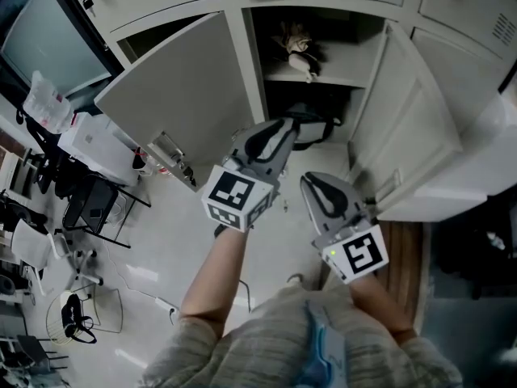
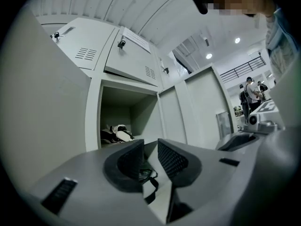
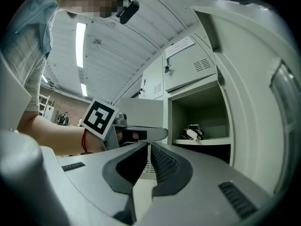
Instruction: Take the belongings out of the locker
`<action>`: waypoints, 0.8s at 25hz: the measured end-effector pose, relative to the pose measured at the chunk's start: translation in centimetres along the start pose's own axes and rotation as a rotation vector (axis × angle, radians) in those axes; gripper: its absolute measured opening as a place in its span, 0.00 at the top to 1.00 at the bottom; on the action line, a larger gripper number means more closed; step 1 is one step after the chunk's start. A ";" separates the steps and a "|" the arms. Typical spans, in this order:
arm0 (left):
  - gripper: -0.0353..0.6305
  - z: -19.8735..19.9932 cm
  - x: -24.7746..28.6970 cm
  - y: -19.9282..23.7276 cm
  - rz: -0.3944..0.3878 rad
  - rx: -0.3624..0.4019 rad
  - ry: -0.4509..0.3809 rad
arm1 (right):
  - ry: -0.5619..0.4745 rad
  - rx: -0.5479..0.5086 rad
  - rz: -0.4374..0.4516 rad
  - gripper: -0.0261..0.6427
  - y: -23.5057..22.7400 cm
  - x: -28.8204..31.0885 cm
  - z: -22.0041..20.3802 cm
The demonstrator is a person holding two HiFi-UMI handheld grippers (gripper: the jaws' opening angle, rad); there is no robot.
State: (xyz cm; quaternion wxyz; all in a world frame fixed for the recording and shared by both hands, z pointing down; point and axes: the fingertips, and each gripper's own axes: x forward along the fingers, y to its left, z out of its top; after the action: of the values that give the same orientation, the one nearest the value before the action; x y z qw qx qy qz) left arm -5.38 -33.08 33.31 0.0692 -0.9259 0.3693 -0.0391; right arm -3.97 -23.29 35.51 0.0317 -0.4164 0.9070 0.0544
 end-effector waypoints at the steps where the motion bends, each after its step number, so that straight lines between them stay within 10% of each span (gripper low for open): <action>1: 0.83 -0.1 0.6 0.1 -0.004 0.008 0.015 | -0.004 -0.003 -0.001 0.95 -0.2 0.1 -0.1; 20: 0.72 2.1 8.2 3.4 0.015 0.046 0.090 | 0.017 0.001 -0.113 0.95 -3.1 1.9 -1.5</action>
State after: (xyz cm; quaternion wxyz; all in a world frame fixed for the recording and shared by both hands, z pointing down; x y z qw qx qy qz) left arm -1.48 -41.00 30.88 0.0743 -0.9185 0.3781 -0.0884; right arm -2.84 -26.88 36.56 0.0270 -0.4673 0.8824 0.0484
